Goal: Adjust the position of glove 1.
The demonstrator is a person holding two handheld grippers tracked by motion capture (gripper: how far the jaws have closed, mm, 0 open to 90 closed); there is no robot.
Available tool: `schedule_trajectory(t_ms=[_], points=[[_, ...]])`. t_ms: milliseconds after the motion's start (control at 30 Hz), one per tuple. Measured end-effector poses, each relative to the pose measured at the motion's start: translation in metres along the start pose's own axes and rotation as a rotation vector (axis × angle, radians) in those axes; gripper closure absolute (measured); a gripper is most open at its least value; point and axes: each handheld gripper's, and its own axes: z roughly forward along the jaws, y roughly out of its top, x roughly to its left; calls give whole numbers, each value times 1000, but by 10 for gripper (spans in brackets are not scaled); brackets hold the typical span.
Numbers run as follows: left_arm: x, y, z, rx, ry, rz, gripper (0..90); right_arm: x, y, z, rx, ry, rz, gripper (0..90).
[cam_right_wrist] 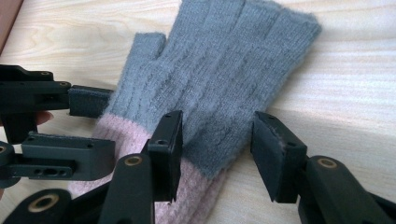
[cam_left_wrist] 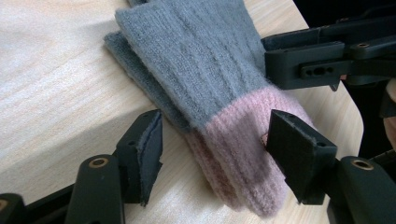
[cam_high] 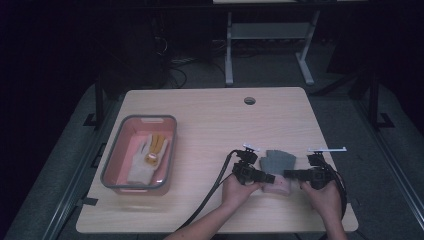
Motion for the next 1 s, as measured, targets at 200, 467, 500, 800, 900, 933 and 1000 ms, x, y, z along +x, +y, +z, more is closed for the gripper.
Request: schedule_trajectory(t_ms=[200,467,500,800,900,933,1000], points=[[0,0,1,6,-15,-4,393,-6,-2,3,7,20,39,503],[0,-1,2,-1,-25,-15,418,-12,-4,5,8,67,84,516],[0,-1,3,3,-28,-13,420,-11,-4,6,6,67,85,521],[2,0,5,12,-59,-33,461,-15,-7,11,-6,146,134,603],[4,0,6,7,-78,-59,495,-15,-6,13,-8,153,141,632],[5,0,7,4,-86,-70,507,-15,-6,14,-9,157,138,643],[7,1,7,4,-101,-82,524,-16,-6,15,-9,171,146,673]])
